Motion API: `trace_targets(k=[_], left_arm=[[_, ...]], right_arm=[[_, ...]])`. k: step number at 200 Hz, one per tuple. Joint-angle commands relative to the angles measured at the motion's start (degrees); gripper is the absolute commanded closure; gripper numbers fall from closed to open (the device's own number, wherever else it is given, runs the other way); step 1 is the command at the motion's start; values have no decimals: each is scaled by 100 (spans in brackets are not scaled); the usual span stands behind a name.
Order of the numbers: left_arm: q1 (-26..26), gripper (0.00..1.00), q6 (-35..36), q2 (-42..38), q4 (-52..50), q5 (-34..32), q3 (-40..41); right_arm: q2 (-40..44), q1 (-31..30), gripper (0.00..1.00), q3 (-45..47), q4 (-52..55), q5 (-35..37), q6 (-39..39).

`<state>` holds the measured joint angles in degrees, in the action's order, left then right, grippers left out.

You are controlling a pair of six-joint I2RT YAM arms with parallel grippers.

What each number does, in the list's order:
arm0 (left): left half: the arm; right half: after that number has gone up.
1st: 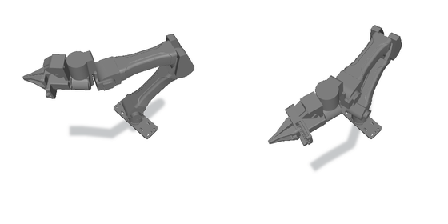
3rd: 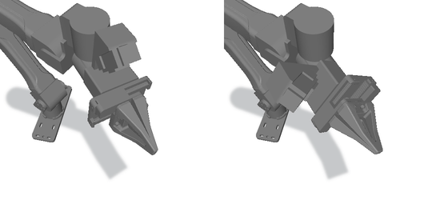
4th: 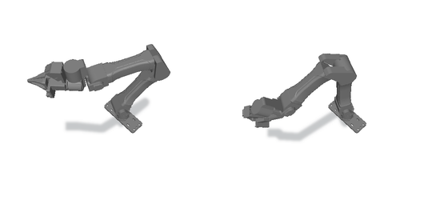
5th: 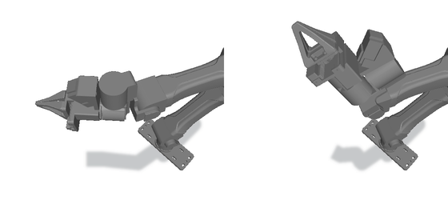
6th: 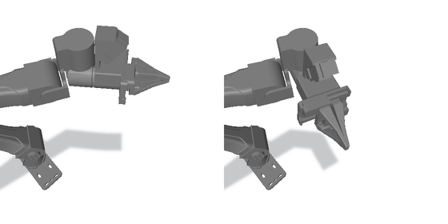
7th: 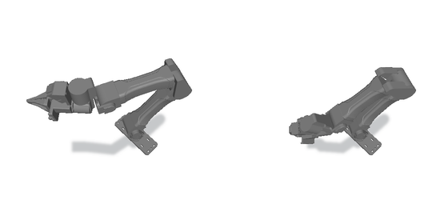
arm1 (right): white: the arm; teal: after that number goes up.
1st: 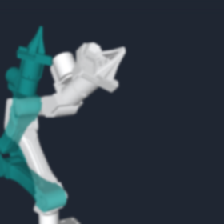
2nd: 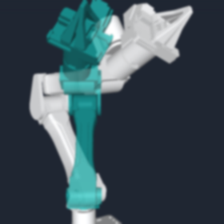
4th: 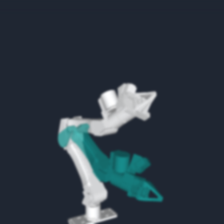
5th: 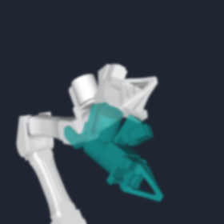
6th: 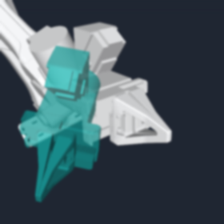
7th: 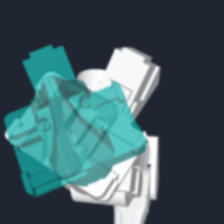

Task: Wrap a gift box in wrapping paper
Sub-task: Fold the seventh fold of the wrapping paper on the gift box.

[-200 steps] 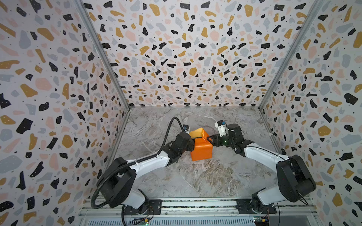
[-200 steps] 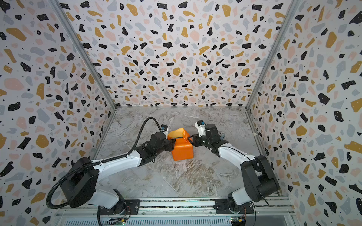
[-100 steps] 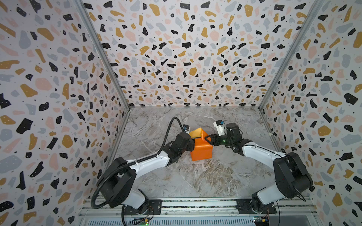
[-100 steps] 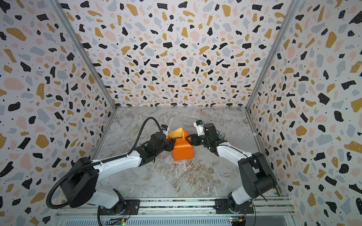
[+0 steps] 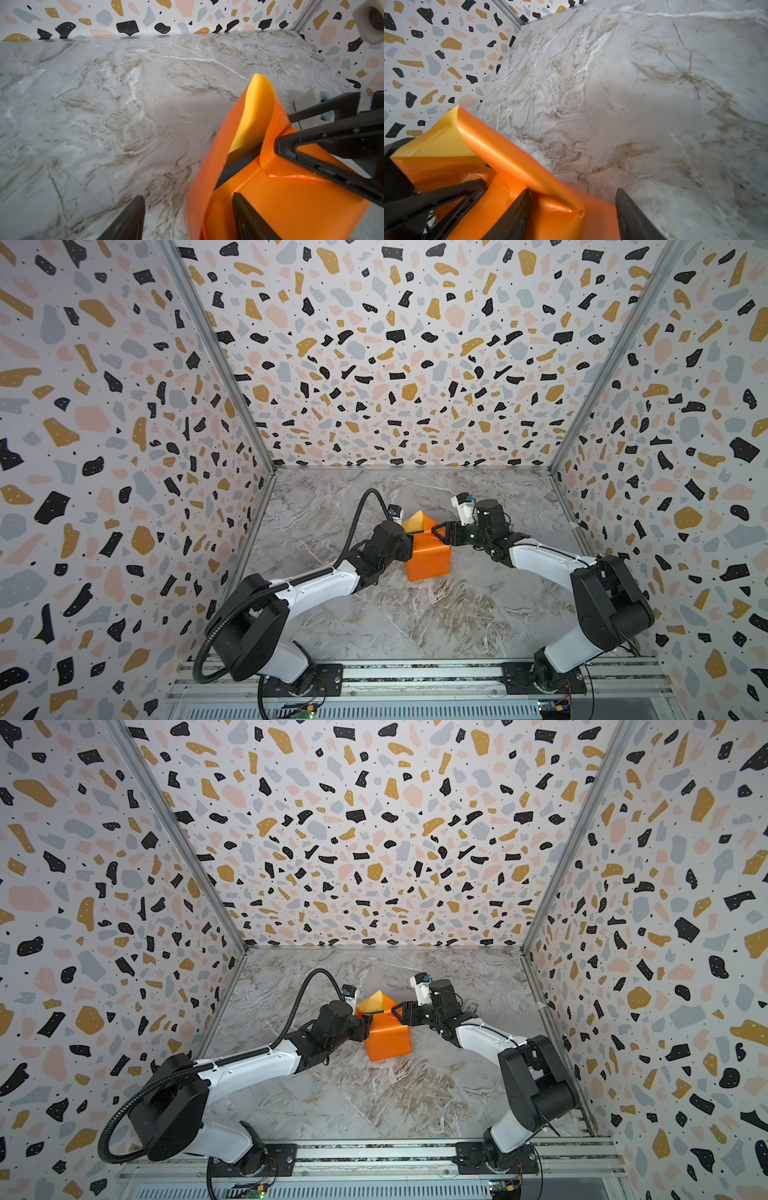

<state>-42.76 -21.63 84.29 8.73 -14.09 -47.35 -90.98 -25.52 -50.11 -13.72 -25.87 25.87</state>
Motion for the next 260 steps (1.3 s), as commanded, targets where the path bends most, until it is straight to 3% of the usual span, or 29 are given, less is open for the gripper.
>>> trace_targets(k=[1, 50, 100, 145, 187, 217, 260], left_arm=[[27, 33, 115, 0, 41, -5, 69], [36, 32, 115, -28, 41, 2, -55], [31, 24, 98, -103, -7, 125, -429], [72, 17, 64, -1009, -178, 138, -161], [553, 28, -652, -1852, -317, 174, 676], [567, 36, -725, -1531, -504, 166, 554], [415, 44, -707, -1182, -296, 742, 455]], right_arm=[[-36, -34, 35, 22, -49, 143, 151], [-15, -74, 35, 328, -79, 474, 296], [96, -129, 35, 644, -127, 625, 314], [245, -129, 36, 835, -156, 650, 281], [268, -127, 36, 845, -208, 596, 281], [304, -124, 36, 844, -219, 586, 270], [336, -123, 36, 853, -184, 587, 243]])
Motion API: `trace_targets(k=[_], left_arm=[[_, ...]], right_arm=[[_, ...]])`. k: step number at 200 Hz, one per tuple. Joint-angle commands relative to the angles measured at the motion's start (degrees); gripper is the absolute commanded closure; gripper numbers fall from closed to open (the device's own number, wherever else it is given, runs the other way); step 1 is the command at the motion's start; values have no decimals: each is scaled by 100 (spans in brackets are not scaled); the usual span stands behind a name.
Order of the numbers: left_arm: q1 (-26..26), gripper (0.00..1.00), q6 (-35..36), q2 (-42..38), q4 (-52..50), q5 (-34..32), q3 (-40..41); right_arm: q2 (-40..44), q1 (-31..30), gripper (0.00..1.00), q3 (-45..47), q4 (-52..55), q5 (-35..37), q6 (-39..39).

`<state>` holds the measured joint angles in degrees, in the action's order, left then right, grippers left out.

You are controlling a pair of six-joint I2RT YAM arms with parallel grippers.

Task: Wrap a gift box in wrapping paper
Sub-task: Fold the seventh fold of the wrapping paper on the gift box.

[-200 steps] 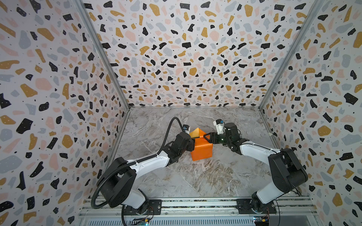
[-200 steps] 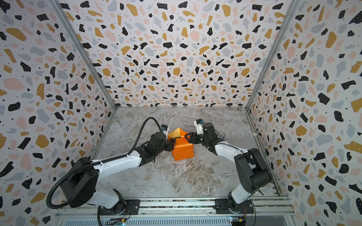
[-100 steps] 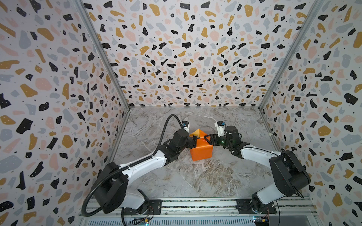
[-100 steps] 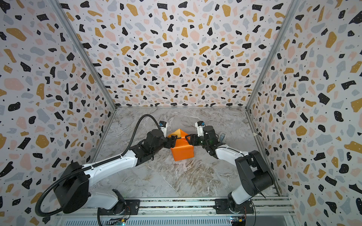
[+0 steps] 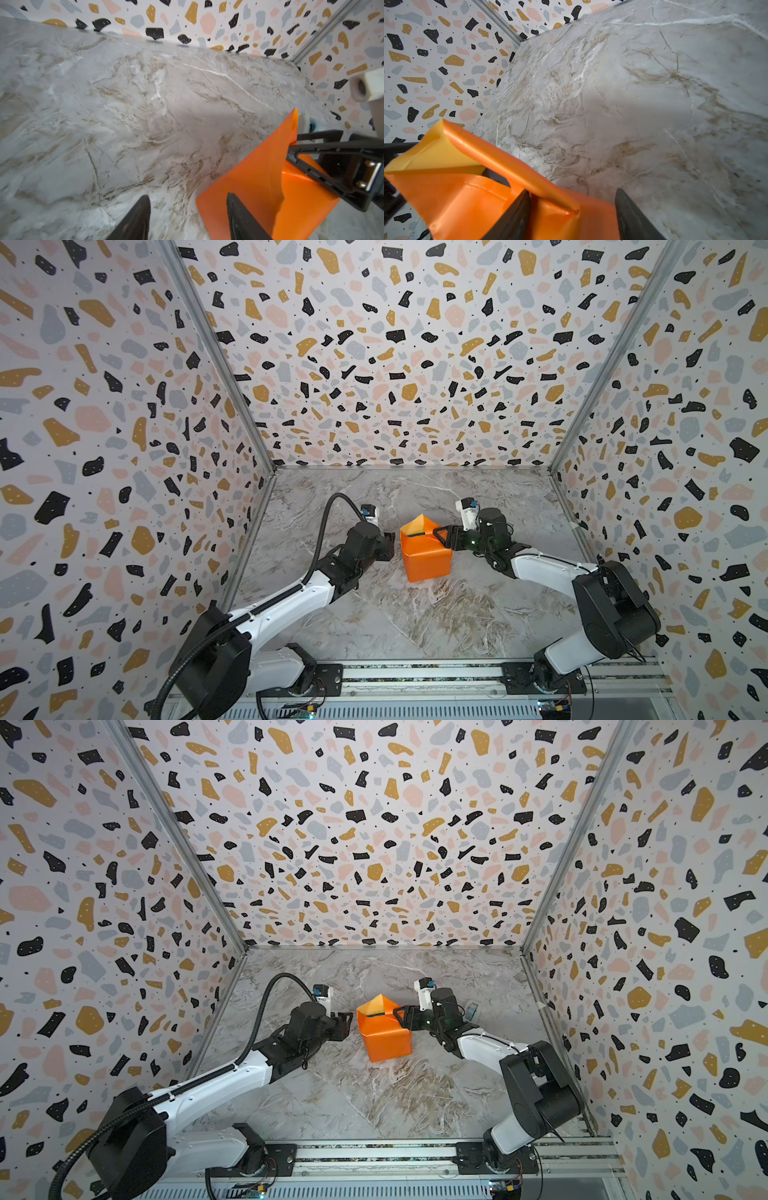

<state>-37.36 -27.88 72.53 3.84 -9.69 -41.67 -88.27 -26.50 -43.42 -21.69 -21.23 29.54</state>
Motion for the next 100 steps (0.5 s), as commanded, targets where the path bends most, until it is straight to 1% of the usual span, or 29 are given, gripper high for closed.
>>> trace_targets(k=[1, 24, 100], left_arm=[[-132, 44, -93, -9, 199, 302, -104], [-210, 44, -199, 9, 387, 386, 10], [-280, 42, -146, 376, 622, 579, -137]], right_arm=[[69, -23, 36, 185, 614, 126, -124], [63, -22, 36, 185, 588, 111, -118], [57, -22, 36, 185, 578, 75, -96]])
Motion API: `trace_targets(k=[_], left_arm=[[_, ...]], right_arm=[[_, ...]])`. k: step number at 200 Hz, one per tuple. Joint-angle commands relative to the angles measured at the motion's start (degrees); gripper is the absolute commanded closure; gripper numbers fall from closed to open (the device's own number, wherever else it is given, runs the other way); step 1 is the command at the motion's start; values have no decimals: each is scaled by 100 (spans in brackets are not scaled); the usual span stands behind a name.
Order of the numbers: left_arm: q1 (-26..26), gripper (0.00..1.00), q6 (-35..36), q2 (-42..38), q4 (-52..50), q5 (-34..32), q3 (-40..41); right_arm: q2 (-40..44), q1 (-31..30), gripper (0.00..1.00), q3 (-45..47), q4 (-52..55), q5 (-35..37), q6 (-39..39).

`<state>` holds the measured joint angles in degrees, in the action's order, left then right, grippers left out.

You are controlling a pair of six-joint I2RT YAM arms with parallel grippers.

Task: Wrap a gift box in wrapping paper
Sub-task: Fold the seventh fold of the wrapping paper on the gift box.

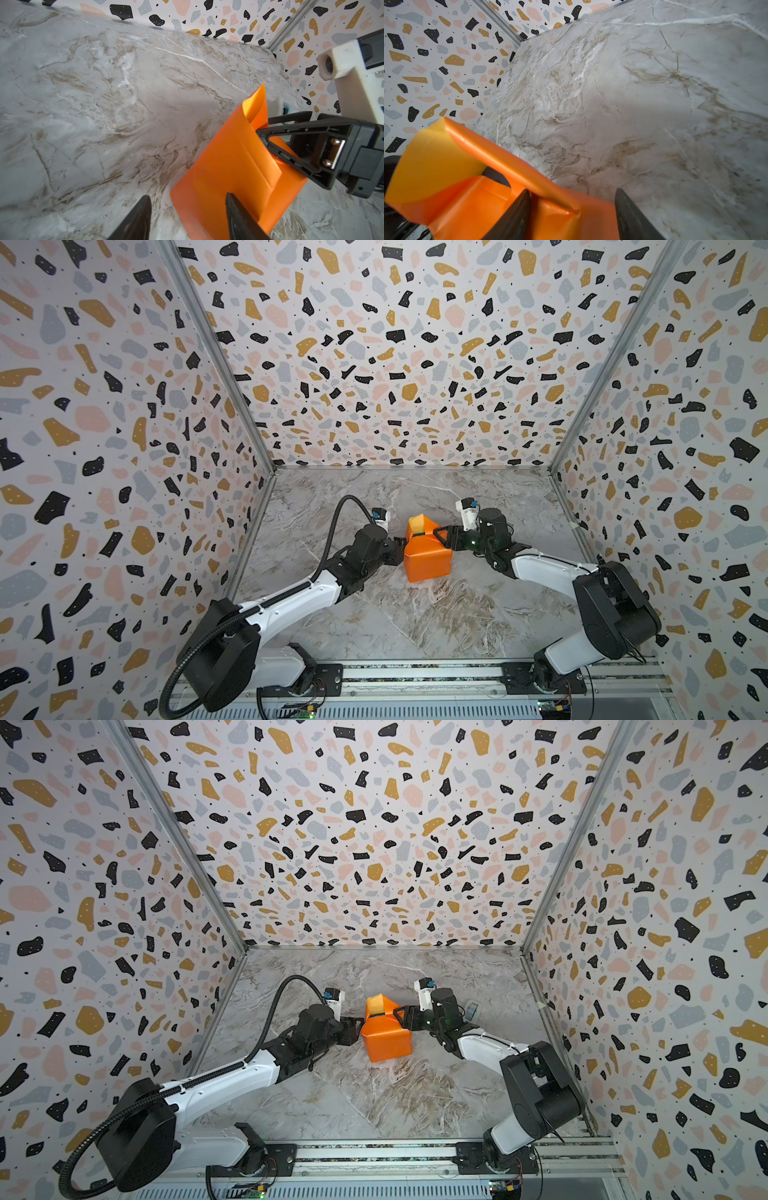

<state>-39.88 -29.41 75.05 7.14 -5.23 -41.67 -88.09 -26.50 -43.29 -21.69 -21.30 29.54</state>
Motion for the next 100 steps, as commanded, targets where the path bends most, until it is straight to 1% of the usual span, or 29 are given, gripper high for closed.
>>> trace_targets(k=[1, 100], left_arm=[[-29, 42, 15, 133, 294, 139, -143], [-29, 36, 321, 725, 411, 312, -379]], right_arm=[[35, -22, 36, 172, 574, 82, -97], [103, -30, 37, 277, 508, 23, -34]])
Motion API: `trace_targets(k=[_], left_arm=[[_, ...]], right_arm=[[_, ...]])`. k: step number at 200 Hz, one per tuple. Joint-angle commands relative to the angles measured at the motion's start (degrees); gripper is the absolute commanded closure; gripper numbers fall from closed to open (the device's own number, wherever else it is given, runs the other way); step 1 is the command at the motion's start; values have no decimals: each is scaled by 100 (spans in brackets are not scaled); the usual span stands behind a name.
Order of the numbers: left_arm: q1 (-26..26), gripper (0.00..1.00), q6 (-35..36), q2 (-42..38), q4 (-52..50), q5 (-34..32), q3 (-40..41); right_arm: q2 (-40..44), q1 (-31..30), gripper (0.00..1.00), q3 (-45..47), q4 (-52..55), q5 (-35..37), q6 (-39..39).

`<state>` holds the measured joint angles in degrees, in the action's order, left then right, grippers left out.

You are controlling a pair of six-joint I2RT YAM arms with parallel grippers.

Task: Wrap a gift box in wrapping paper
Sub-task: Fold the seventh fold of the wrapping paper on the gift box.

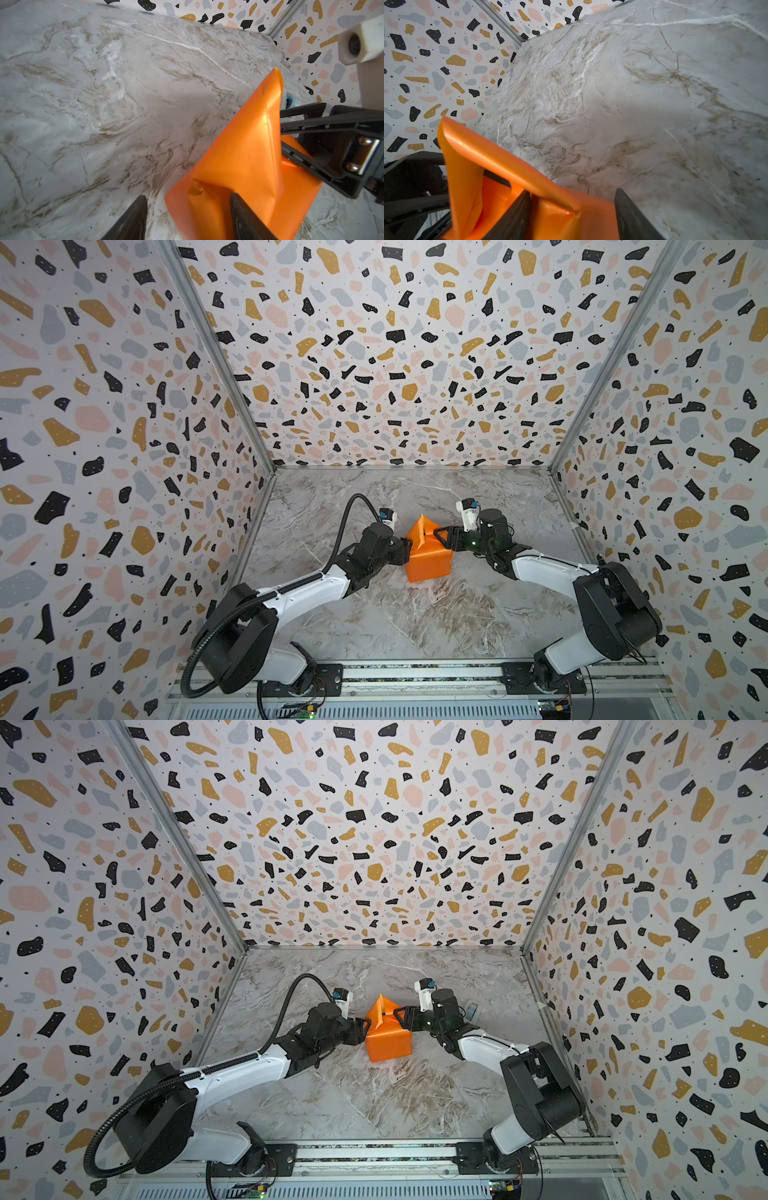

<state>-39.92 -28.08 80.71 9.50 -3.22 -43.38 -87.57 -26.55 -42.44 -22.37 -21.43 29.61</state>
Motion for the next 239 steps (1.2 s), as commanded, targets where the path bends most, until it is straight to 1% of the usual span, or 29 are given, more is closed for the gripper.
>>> trace_targets(k=[1, 38, 82, 123, 149, 201, 239], left_arm=[[-24, 36, 192, 162, 175, 111, -212], [-16, 35, 316, 362, 142, 63, -223], [2, 31, 460, 634, 34, 54, -465], [90, 30, 580, 834, 26, -3, -617], [90, 30, 653, 894, 59, 70, -603], [90, 29, 719, 772, 131, 85, -426], [90, 28, 809, 757, 147, 138, -459]], right_arm=[[49, -26, 37, 192, 576, 35, -42], [92, -26, 37, 201, 586, 19, -75], [92, -26, 37, 203, 564, -45, -86], [115, -22, 37, 207, 541, -97, -125], [173, -26, 37, 159, 529, -192, -189], [286, 124, 33, -91, 365, -923, 1], [75, 124, 29, -141, 296, -1070, 74]])
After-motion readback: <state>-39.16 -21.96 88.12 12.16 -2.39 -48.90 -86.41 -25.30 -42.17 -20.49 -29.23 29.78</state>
